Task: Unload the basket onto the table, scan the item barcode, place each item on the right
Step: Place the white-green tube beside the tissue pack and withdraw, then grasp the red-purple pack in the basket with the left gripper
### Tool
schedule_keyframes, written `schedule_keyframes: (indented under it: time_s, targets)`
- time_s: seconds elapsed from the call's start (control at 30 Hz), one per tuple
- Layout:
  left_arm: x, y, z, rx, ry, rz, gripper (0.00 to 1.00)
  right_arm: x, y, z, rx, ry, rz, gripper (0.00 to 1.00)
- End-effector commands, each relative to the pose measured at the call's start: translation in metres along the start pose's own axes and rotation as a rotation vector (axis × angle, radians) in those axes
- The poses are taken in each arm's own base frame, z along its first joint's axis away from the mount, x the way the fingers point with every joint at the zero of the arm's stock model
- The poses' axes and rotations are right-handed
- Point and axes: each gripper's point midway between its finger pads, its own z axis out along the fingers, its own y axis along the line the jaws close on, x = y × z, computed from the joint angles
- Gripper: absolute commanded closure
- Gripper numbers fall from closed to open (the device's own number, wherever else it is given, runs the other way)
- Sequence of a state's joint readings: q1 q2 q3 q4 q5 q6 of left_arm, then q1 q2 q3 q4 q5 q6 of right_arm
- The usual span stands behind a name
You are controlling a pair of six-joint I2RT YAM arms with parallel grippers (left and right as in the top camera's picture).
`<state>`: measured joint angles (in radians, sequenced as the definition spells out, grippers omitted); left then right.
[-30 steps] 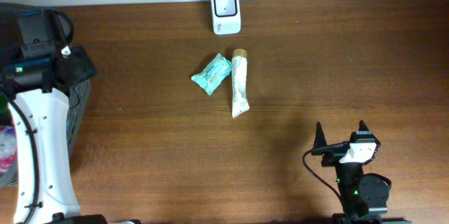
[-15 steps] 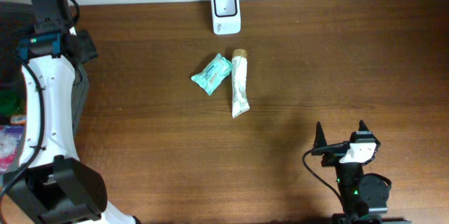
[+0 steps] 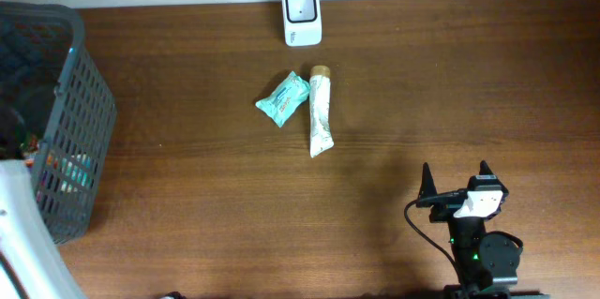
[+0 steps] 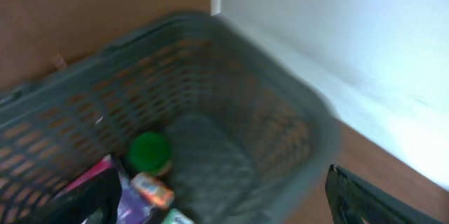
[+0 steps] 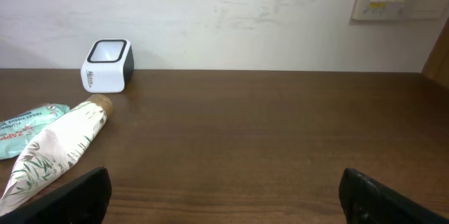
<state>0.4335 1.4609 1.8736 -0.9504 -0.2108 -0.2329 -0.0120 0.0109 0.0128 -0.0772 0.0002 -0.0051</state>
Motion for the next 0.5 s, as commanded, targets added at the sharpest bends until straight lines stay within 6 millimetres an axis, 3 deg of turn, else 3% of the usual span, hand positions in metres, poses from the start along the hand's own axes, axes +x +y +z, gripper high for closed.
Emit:
schedule_keyframes:
  time_s: [0.0,0.03,0.1,0.13,0.2,0.27,0.33,0.43,0.47]
  targets:
    - [0.014,0.061,0.027,-0.146,0.081,-0.133,0.09,0.003,0.000,0.000,0.000,0.005,-0.006,0.01]
    - [0.030,0.081,0.042,-0.199,0.148,-0.148,0.09,0.003,0.000,0.000,0.000,0.005,-0.006,0.01]
    - [0.054,0.099,0.069,-0.250,0.243,-0.160,0.09,0.003,0.000,0.000,0.000,0.005,-0.006,0.01]
    - [0.075,0.113,0.084,-0.298,0.320,-0.213,0.08,0.003,0.000,0.000,0.000,0.005,-0.006,0.01]
    - [0.126,0.135,0.111,-0.386,0.511,-0.277,0.15,0.003,0.000,0.000,0.000,0.005,-0.006,0.01]
    - [0.166,0.145,0.131,-0.432,0.657,-0.282,0.13,0.003,0.000,0.000,0.000,0.005,-0.006,0.01]
    - [0.227,0.152,0.162,-0.478,0.857,-0.263,0.12,0.003,0.000,0.000,0.000,0.005,-0.006,0.01]
    - [0.257,0.156,0.178,-0.496,0.938,-0.252,0.30,0.003,0.000,0.000,0.000,0.005,-0.006,0.01]
    - [0.261,0.156,0.181,-0.499,0.947,-0.250,0.30,0.003,0.000,0.000,0.000,0.005,-0.006,0.01]
